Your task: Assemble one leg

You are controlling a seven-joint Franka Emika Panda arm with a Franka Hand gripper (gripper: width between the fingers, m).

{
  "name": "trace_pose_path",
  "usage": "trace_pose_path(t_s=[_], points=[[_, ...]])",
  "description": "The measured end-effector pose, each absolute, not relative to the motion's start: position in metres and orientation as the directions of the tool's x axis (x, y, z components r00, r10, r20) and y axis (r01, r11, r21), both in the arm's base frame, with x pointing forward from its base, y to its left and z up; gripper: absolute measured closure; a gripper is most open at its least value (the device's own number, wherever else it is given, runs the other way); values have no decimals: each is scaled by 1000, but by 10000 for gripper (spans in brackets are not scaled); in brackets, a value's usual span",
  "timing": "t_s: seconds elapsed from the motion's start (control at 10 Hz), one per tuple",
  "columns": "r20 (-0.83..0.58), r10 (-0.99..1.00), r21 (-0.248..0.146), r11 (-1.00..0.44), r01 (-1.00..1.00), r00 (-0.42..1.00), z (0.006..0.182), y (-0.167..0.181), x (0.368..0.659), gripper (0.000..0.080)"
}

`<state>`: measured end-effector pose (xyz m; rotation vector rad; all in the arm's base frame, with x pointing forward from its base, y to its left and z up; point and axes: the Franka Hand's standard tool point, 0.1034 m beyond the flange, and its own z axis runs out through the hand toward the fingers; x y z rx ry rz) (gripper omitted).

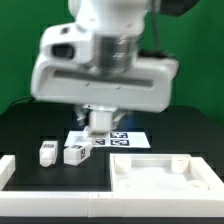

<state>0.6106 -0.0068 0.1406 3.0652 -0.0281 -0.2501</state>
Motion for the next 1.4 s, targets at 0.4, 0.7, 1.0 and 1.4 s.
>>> trace_pose_path(t_s=[0.4,0.7,1.0,1.4], points=[[128,-25,43,-999,-31,991,149,24,612,518],[359,-48,0,-999,-52,932,147,51,621,518],[575,-64,-56,-998,-39,816,138,88,617,518],[623,-36,-29,-999,-23,781,119,89,619,518]])
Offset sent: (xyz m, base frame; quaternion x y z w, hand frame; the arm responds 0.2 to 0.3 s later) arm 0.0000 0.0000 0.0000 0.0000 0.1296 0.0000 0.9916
